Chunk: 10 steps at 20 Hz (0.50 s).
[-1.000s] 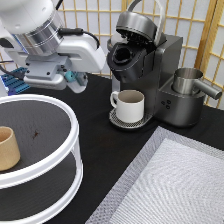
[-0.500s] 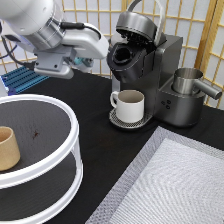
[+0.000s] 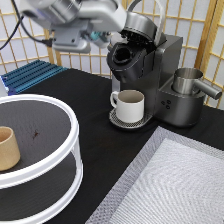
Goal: Make coffee
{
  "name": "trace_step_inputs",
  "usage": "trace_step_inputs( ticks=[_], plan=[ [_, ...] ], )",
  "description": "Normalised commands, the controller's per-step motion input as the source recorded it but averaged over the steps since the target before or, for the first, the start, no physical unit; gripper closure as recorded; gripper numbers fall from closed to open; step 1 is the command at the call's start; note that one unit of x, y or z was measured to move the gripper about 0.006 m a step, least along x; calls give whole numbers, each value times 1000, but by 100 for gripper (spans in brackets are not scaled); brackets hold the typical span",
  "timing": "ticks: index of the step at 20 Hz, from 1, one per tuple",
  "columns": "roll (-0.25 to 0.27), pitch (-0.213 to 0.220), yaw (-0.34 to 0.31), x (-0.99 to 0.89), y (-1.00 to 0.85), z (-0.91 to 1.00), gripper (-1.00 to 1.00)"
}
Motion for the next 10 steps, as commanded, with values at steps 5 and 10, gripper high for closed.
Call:
trace_step_inputs(
  ticks=[5, 10],
  plan=[
    [3, 21, -21, 358, 482, 122, 100],
    [12, 23, 16, 3, 349, -89, 100]
  ],
)
